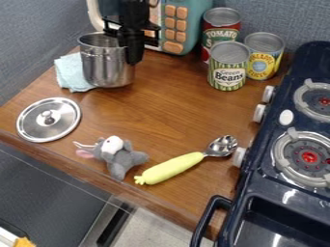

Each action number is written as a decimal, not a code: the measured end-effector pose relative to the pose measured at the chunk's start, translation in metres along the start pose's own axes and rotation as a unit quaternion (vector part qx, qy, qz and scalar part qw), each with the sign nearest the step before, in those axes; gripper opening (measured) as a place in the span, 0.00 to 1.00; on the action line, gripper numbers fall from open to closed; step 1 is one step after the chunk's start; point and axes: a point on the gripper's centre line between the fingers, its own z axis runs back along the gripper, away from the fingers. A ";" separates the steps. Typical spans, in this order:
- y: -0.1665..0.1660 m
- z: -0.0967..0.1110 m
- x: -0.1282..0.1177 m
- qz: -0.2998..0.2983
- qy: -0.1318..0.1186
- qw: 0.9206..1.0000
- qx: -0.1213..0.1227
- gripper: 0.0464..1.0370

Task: Put the silver pot on the blue cloth

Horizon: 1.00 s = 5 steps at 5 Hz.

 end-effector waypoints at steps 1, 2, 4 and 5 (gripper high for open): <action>0.004 -0.003 -0.004 0.013 0.003 0.999 -0.032 0.24; 0.010 -0.003 -0.005 0.020 -0.002 0.999 -0.051 0.53; 0.015 -0.002 -0.004 0.027 -0.017 0.997 -0.063 0.97; 0.015 0.011 -0.009 0.025 -0.033 0.998 -0.052 0.97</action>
